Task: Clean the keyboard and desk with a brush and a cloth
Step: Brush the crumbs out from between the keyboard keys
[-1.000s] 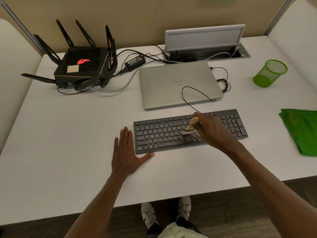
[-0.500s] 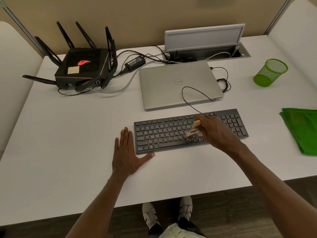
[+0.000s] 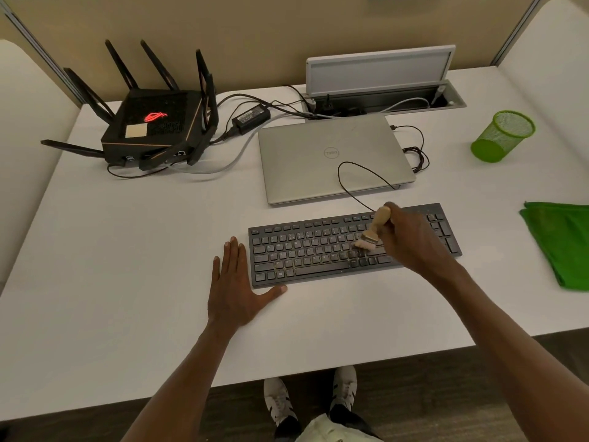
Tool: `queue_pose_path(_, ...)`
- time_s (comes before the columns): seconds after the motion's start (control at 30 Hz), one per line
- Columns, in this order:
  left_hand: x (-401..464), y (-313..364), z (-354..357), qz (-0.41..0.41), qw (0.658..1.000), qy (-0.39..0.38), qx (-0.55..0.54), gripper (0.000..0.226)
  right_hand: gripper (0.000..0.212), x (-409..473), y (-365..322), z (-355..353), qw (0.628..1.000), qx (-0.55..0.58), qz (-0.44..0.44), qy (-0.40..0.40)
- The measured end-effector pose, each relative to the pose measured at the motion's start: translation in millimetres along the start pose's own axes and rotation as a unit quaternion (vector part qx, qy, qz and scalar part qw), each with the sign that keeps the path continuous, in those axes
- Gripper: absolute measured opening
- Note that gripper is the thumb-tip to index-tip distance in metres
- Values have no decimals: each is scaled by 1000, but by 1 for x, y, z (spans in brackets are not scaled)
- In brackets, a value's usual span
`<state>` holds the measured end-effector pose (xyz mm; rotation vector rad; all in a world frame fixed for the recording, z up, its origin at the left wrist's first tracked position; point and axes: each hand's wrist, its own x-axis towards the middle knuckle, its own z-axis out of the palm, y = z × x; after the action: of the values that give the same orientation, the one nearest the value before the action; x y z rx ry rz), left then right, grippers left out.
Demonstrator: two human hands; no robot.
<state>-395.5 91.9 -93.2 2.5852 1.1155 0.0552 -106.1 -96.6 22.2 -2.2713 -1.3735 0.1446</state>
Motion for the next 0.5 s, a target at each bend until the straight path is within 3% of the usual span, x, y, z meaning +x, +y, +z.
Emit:
queue_pose_path(0.2,0,0,-1,1,1000,1,-1,137,10,20,-18,8,982,78,130,111)
queue_pose_path(0.5,1,0,0,-2,1000,0,-1,137,12,5,-15,26,982,86,149,84)
